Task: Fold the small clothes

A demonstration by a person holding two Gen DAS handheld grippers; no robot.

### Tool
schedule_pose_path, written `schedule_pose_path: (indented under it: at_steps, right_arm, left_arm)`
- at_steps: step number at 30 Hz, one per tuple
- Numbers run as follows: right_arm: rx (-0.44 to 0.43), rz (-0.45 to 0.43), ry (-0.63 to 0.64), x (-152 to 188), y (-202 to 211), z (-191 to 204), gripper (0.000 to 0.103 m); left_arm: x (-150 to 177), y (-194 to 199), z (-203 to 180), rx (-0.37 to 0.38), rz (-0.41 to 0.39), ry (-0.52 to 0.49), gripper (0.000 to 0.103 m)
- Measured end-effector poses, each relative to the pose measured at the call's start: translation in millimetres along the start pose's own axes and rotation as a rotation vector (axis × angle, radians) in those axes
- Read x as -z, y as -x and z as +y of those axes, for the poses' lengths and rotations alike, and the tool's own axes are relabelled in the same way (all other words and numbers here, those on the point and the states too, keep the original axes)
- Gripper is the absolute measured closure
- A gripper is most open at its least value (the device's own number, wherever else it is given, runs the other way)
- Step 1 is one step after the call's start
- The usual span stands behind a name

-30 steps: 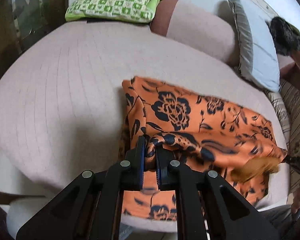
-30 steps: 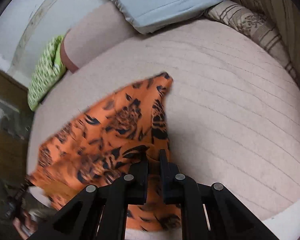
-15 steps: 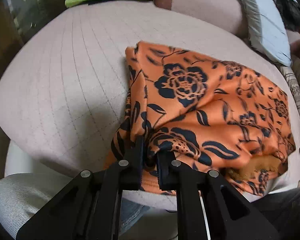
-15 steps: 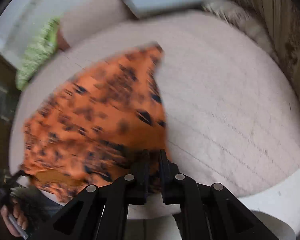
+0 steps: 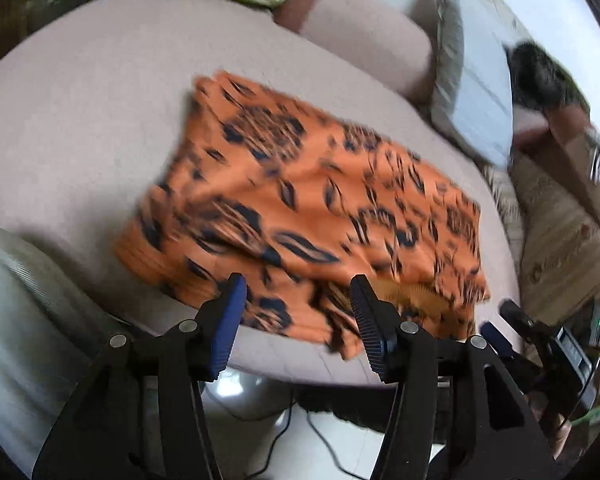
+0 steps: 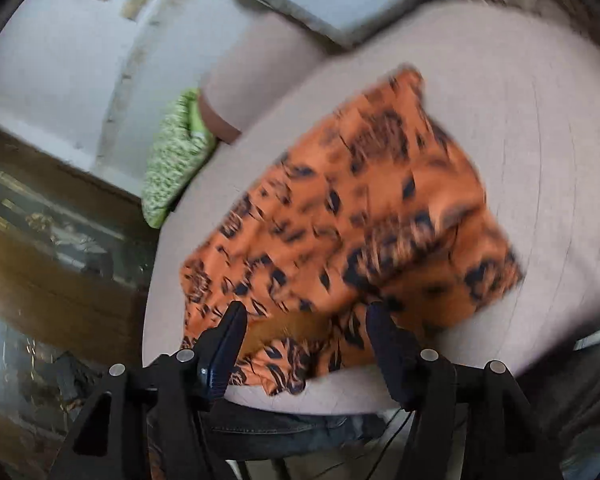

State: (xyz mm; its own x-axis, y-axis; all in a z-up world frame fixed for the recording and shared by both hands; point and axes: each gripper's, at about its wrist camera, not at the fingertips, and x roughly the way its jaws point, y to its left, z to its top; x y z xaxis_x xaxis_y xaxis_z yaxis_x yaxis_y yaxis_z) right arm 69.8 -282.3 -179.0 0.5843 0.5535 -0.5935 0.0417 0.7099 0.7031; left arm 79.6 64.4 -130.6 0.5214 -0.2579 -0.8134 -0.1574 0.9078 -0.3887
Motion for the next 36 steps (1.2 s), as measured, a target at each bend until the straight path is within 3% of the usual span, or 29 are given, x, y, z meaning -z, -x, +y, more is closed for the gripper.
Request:
schedule_pose_path:
  at_steps: [4, 7, 10, 12, 14, 16, 17, 18, 19, 21, 22, 27, 29, 32, 34, 36]
  right_arm:
    - [0.108, 0.054, -0.075, -12, -21, -11, 0.043]
    - [0.069, 0.04, -0.153, -34, -34, -28, 0.043]
    - [0.135, 0.071, -0.104, -46, -53, -32, 0.045]
    - [0.114, 0.099, -0.129, -42, -63, -42, 0.05]
    - [0.061, 0.096, -0.162, -38, -65, -45, 0.05]
    - [0.035, 0.094, -0.151, -37, -67, -41, 0.05]
    - [0.029, 0.097, -0.135, -38, -70, -36, 0.053]
    - [0.038, 0.102, -0.124, -38, -75, -34, 0.061]
    - [0.046, 0.103, -0.113, -38, -77, -35, 0.077]
    - [0.064, 0.106, -0.108, -38, -81, -31, 0.083]
    - [0.072, 0.1, -0.108, -37, -80, -31, 0.091]
    - [0.098, 0.042, -0.053, -37, -44, -18, 0.097]
    - [0.138, 0.013, 0.006, -28, -29, -13, 0.097]
    - [0.159, 0.078, -0.022, -19, -51, -30, 0.097]
    - [0.159, 0.167, -0.108, -19, -78, -54, 0.097]
    - [0.121, 0.161, -0.147, -19, -72, -58, 0.097]
  left_arm:
    - [-6, -34, -6, 0.058, 0.093, 0.041, 0.049]
    - [-18, -62, -12, 0.092, 0.157, 0.03, 0.049]
    - [-22, -74, -2, 0.078, 0.114, 0.036, 0.049]
    - [-20, -77, 5, 0.067, 0.093, 0.045, 0.051]
    - [-20, -76, 9, 0.103, 0.072, 0.083, 0.057]
    - [-22, -72, 5, 0.101, 0.046, 0.057, 0.065]
    - [-22, -72, 3, 0.095, 0.036, 0.045, 0.067]
    - [-22, -73, 2, 0.098, 0.034, 0.039, 0.076]
    - [-22, -74, 3, 0.106, 0.039, 0.036, 0.081]
    - [-21, -77, 5, 0.127, 0.055, 0.036, 0.091]
    - [-22, -76, 7, 0.133, 0.048, 0.039, 0.093]
    - [-29, -38, 14, 0.204, 0.028, 0.072, 0.095]
    - [-25, -35, 14, 0.174, 0.054, 0.06, 0.095]
    - [-16, -69, 16, 0.05, 0.127, 0.022, 0.095]
    - [-13, -83, 21, 0.046, 0.166, 0.04, 0.093]
    - [-17, -67, 19, 0.058, 0.132, 0.028, 0.088]
